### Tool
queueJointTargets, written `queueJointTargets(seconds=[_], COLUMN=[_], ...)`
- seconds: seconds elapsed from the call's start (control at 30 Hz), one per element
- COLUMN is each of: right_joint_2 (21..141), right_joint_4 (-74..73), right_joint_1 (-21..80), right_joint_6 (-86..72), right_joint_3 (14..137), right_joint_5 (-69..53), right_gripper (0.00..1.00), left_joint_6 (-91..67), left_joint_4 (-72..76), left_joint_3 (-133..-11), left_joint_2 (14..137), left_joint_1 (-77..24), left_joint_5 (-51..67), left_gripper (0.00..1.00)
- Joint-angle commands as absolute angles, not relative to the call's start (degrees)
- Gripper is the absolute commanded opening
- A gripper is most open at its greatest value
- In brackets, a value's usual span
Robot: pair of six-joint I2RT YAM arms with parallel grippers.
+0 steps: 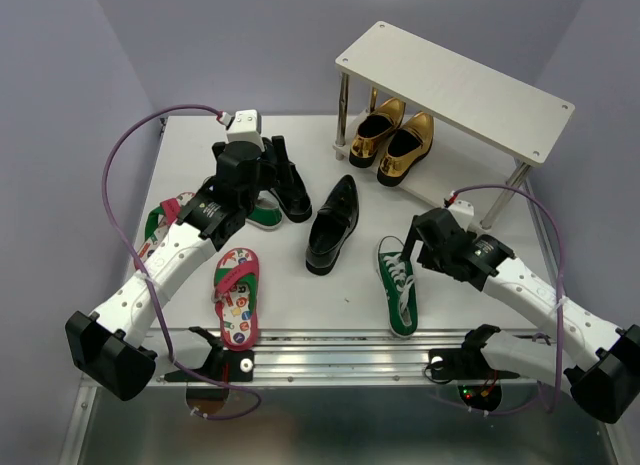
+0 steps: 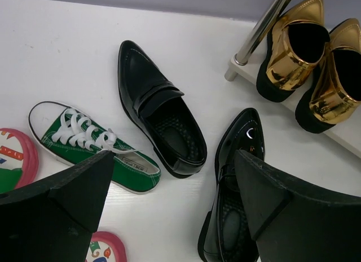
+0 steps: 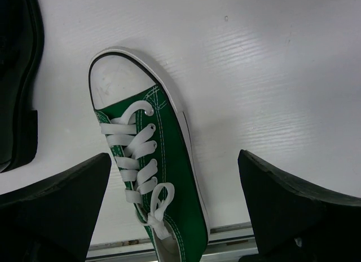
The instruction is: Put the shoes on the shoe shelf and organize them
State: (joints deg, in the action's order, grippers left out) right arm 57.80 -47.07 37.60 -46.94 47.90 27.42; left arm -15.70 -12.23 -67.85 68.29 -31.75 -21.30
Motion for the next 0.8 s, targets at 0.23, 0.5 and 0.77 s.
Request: queueJointTargets(seconds=[0.23,0.5,0.77], right_joint_2=[56.07,60.12,66.09], right_joint_4=[-43.69,-43.59,-43.15], right_joint_1=[38.06,44.55,50.97], right_joint_6=[-45.88,-48.07,-56.06], right_joint_3=[48.25,48.43,45.45], right_joint_5=[23.83,21.09,21.88], right_gripper=[1.0,0.99,0.91], left_joint_6=[-16.26,-18.11,-18.63], left_joint_4=[-10.81,-12.04,-12.3], left_joint_3=[-68.03,-68.47,-68.29], left_joint_2=[67.94,69.08,69.17], left_joint_1=[-31.47,-31.46,-31.47], left_joint_5=[-23.73,-22.76,-23.29], left_gripper=[0.99,0.99,0.99])
